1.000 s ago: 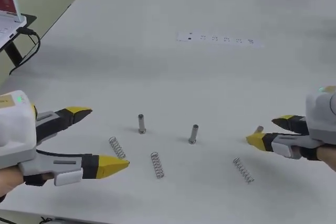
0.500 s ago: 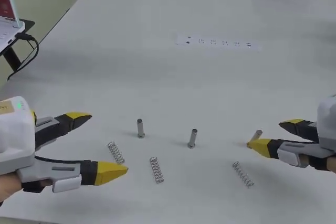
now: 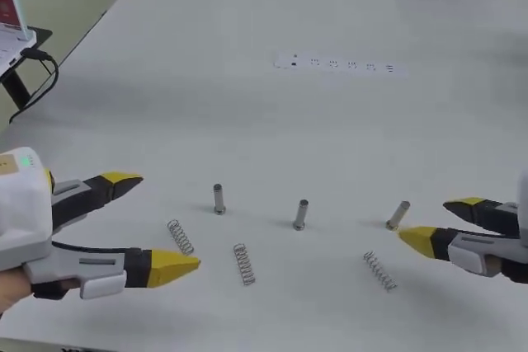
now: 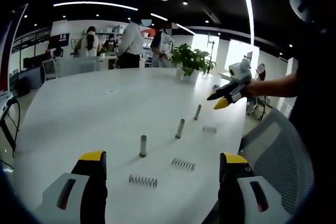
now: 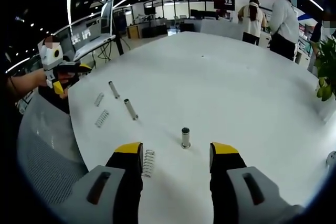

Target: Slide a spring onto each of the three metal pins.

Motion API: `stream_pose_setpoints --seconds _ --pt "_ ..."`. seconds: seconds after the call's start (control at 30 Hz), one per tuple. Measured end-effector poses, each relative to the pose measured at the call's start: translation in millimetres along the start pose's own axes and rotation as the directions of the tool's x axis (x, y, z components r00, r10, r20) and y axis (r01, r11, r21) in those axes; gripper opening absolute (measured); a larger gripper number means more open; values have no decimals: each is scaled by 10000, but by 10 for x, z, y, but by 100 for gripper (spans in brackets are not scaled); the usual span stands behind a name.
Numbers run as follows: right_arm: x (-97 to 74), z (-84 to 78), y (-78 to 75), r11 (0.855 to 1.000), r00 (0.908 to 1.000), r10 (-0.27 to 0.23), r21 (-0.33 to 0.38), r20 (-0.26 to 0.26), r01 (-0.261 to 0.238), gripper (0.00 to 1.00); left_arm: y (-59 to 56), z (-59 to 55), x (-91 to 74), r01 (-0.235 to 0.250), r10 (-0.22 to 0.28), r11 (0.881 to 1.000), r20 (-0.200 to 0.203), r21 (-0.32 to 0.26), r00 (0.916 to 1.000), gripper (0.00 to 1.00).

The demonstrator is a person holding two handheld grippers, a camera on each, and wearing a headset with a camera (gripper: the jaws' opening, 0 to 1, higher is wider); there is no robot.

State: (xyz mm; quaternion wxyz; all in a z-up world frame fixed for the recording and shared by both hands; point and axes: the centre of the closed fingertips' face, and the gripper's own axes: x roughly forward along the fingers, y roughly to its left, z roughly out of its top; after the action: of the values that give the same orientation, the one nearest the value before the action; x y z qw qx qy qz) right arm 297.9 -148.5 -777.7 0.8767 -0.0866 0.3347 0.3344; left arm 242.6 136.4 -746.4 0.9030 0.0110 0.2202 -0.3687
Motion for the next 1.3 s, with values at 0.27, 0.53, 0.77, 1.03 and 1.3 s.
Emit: stream_pose_setpoints --seconds 0.27,0.53,0.77,1.03,1.3 --pt "-36 -106 58 9999 9996 153 -49 -223 -154 48 -9 3 -1 8 -7 10000 78 -70 10000 85" --pt "-13 -134 177 9970 9980 347 -667 -527 -382 41 -15 -10 -6 -3 3 10000 57 -57 10000 85" --pt "27 -148 259 9919 9959 519 -1122 -748 -601 37 -2 -29 -25 -53 53 9999 36 -92 10000 85" --pt "109 -264 369 9868 9892 868 -1262 -1180 -1017 32 3 -54 -43 -61 61 9999 7 -126 10000 84" --pt "210 -368 462 9828 9802 1110 -1286 -1641 -1328 25 -6 -55 -42 -70 70 9999 -6 -118 10000 84"
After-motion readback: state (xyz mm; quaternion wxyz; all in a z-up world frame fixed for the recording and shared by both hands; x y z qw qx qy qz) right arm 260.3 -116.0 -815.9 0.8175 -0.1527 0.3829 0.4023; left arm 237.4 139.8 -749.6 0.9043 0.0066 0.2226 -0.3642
